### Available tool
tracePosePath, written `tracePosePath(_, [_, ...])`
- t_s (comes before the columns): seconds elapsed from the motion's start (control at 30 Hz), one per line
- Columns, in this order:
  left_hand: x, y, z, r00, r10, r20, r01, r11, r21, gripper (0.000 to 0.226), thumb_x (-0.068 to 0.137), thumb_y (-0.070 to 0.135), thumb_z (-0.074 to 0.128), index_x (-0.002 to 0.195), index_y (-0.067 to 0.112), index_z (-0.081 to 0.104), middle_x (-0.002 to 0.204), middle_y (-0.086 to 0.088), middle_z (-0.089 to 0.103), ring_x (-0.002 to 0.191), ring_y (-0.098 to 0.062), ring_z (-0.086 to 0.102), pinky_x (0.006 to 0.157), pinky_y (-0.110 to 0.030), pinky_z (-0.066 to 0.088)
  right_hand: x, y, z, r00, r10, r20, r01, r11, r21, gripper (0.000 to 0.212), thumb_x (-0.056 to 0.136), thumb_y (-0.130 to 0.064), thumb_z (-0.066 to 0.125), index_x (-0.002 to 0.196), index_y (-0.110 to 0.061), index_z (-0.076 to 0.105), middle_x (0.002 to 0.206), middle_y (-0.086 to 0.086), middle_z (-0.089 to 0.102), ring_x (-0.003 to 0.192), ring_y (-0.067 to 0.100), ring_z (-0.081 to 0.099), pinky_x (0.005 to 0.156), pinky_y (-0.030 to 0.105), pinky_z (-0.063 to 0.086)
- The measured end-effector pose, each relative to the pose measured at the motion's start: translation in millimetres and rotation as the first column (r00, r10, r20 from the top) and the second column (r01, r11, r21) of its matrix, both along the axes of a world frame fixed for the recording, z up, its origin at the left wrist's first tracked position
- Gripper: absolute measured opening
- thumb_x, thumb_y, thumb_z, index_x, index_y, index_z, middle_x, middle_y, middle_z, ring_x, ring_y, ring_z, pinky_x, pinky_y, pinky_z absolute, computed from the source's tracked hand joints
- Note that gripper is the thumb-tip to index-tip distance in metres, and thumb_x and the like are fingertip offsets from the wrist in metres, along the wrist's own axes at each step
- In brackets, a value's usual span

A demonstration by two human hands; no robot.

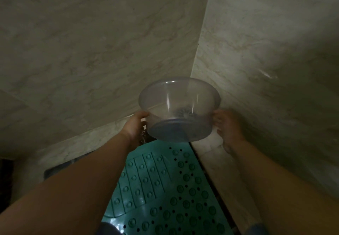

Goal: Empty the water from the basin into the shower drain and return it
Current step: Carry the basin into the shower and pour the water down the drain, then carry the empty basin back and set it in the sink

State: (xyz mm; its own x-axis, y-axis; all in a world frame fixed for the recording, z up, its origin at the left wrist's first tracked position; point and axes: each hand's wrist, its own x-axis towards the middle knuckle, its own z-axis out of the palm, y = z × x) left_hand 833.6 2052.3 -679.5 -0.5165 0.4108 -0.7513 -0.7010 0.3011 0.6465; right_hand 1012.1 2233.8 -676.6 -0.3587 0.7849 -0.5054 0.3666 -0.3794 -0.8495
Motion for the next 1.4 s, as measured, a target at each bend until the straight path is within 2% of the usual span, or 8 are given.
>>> tracePosePath(0.1, [-8,-5,-1,0.996,0.082,-0.027,-0.083,0.996,-0.015,0.032,0.089,0.043,0.045,0.076,0.016,0.057,0.084,0.0,0.056,0.076,-0.018,0.047,0.064,-0.031,0.038,-1,-2,4,0.997,-0.047,-0.057,0.044,0.998,-0.043,0.022,0.095,-0.032,0.046,0.079,-0.027,0.06,0.087,-0.01,0.064,0.081,0.008,0.059,0.062,0.026,0.038])
tracePosePath(0.27, [-11,-17,4,0.995,0.097,-0.039,-0.1,0.992,-0.082,0.073,0.081,0.077,0.039,0.08,0.007,0.062,0.093,-0.007,0.063,0.086,-0.024,0.059,0.065,-0.032,0.05,-4,-5,7,0.999,-0.023,-0.023,0.022,0.998,-0.056,0.053,0.094,-0.062,0.035,0.129,-0.026,0.051,0.105,0.0,0.064,0.088,0.012,0.06,0.083,0.034,0.042])
tracePosePath(0.57, [-13,-30,11,0.998,0.055,-0.025,-0.057,0.995,-0.086,0.07,0.082,0.075,0.039,0.114,0.015,0.055,0.093,-0.007,0.063,0.078,-0.025,0.061,0.058,-0.033,0.049,-1,-18,17,0.993,0.104,0.052,-0.093,0.981,-0.172,0.019,0.086,-0.039,0.053,0.086,-0.022,0.062,0.097,0.003,0.065,0.091,0.018,0.061,0.089,0.041,0.042])
tracePosePath(0.73, [-13,-31,9,0.993,0.06,-0.106,-0.075,0.987,-0.14,0.052,0.094,0.054,0.043,0.136,0.023,0.044,0.117,-0.009,0.056,0.084,-0.029,0.059,0.065,-0.032,0.046,-6,-19,11,0.983,0.102,0.152,-0.091,0.993,-0.082,0.022,0.079,-0.012,0.046,0.091,-0.01,0.064,0.099,0.011,0.062,0.089,0.026,0.056,0.097,0.047,0.05])
tracePosePath(0.87, [-14,-32,1,0.955,0.062,-0.292,-0.109,0.983,-0.149,0.015,0.099,0.026,0.045,0.111,0.018,0.049,0.109,-0.019,0.059,0.096,-0.031,0.059,0.084,-0.051,0.053,-6,-16,2,0.98,0.101,0.174,-0.087,0.992,-0.09,0.02,0.086,-0.009,0.046,0.097,-0.01,0.063,0.107,0.017,0.068,0.09,0.027,0.062,0.095,0.048,0.054])
tracePosePath(1.03, [-22,-39,8,0.894,-0.036,-0.446,-0.121,0.941,-0.317,0.024,0.087,0.013,0.057,0.11,0.006,0.063,0.109,-0.023,0.068,0.102,-0.038,0.066,0.095,-0.054,0.053,-7,-17,10,0.976,0.095,0.194,-0.078,0.992,-0.096,0.027,0.09,-0.007,0.051,0.114,-0.006,0.064,0.11,0.017,0.07,0.1,0.032,0.069,0.09,0.047,0.058])
tracePosePath(1.2, [-23,-54,74,0.935,-0.011,-0.353,-0.104,0.947,-0.304,0.029,0.085,-0.001,0.056,0.107,0.019,0.055,0.068,-0.015,0.057,0.051,-0.024,0.056,0.05,-0.029,0.049,-17,-21,87,0.967,0.127,0.222,-0.113,0.991,-0.075,0.02,0.094,-0.011,0.05,0.105,-0.01,0.066,0.109,0.018,0.069,0.098,0.033,0.068,0.088,0.047,0.058])
tracePosePath(1.4, [-14,-92,213,0.951,-0.033,-0.309,-0.089,0.924,-0.371,0.02,0.085,0.009,0.058,0.102,0.017,0.053,0.089,-0.025,0.062,0.077,-0.039,0.066,0.078,-0.051,0.058,-21,-40,233,0.934,0.199,0.296,-0.181,0.98,-0.087,0.019,0.081,-0.002,0.052,0.067,-0.009,0.062,0.088,0.026,0.063,0.083,0.038,0.063,0.089,0.063,0.051])
